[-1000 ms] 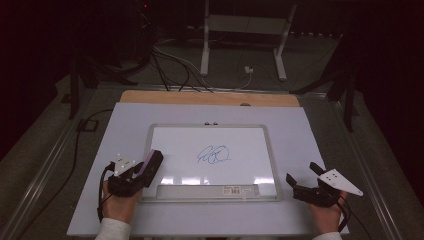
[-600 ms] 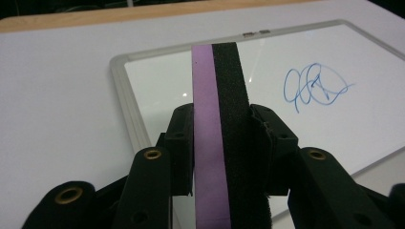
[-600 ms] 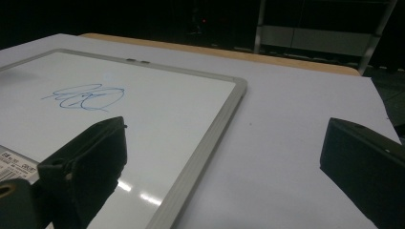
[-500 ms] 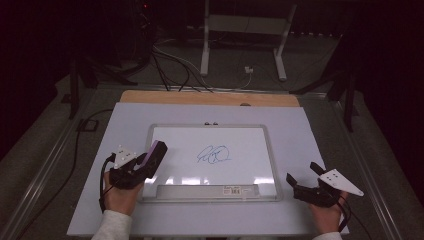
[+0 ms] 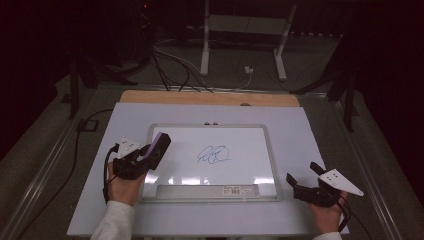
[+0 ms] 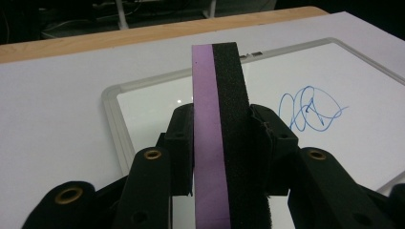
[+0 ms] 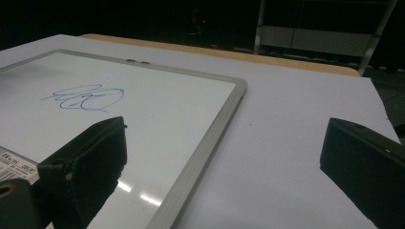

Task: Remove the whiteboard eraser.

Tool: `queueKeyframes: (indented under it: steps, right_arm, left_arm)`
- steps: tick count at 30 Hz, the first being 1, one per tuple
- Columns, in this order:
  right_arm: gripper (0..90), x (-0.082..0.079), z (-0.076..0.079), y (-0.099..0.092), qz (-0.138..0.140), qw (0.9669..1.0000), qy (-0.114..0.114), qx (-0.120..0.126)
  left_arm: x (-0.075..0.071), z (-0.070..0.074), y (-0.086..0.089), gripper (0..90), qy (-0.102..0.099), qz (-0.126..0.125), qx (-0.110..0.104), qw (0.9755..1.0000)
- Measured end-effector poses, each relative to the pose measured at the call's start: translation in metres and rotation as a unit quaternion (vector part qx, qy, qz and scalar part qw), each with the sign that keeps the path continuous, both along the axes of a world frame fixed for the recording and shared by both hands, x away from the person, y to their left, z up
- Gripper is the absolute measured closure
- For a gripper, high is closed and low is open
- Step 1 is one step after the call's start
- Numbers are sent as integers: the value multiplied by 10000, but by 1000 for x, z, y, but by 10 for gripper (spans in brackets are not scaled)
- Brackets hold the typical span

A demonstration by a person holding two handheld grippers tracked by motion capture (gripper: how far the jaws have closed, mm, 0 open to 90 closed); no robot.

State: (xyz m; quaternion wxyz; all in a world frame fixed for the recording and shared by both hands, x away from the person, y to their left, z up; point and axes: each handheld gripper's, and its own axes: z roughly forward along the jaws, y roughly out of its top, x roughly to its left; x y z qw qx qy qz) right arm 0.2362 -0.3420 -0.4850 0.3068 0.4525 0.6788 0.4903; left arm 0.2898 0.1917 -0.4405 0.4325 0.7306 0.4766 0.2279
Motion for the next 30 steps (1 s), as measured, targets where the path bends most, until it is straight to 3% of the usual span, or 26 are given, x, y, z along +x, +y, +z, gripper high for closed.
queueKeyframes:
  steps: [30]
  right_arm:
    - [18,1,0,1,-4,10000,-6,20]
  left_arm:
    - [39,-1,-23,647,-49,7,131,9999]
